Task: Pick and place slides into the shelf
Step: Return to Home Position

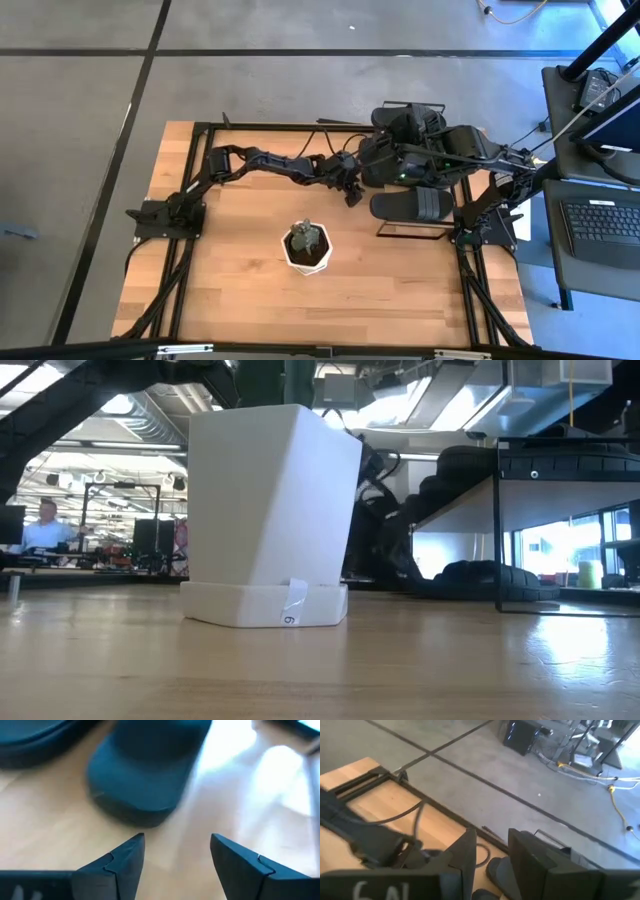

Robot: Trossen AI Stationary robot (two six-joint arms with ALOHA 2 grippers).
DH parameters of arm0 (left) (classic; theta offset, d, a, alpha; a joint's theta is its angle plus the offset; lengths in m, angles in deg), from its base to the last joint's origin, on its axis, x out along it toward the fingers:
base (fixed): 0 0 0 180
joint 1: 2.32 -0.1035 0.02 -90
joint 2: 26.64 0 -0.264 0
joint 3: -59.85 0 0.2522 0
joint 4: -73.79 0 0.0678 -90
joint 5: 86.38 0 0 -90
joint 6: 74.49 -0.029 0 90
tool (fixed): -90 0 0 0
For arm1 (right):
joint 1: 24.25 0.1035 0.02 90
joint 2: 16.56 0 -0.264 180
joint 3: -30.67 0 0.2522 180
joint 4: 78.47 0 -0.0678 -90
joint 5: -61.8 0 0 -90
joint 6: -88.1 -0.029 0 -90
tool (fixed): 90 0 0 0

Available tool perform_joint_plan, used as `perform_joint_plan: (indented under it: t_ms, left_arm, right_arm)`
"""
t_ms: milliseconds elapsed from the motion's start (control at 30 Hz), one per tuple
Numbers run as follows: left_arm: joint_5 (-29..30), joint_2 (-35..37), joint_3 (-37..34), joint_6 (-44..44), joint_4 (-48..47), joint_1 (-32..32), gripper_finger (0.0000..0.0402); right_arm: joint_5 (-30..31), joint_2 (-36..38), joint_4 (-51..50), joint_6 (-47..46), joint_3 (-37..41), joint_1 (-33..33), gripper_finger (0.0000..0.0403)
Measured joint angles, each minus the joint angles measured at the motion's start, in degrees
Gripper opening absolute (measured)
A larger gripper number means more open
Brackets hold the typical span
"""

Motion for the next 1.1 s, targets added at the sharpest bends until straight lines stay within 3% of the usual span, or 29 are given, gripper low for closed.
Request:
perform_joint_plan:
  t_ms: [133,300,467,567,867,1100]
  left_arm:
    - [-1.67,4.10,-0.01,-0.58,-3.76,0.70,0.0218]
    - [0.67,11.98,0.04,-3.90,-8.61,0.14,0.0218]
    - [4.16,20.27,0.04,-6.45,-12.55,-1.51,0.0218]
    - [4.17,25.41,0.03,-6.88,-15.68,-2.79,0.0218]
    - [4.00,40.60,0.02,-10.81,-19.78,-3.38,0.0218]
    - [5.02,50.68,0.02,-12.53,-26.09,-2.89,0.0218]
  right_arm:
    - [2.35,1.66,0.00,0.62,-0.02,0.00,0.0115]
    - [4.55,2.85,0.00,4.30,-0.02,0.83,0.0115]
    - [15.80,3.02,0.08,8.24,0.08,4.43,0.0115]
    - [19.18,3.77,0.09,9.16,2.08,6.81,0.0115]
    - [18.67,13.43,1.98,-2.76,23.05,6.74,0.0115]
    - [14.43,17.90,13.95,0.94,36.03,1.71,0.0115]
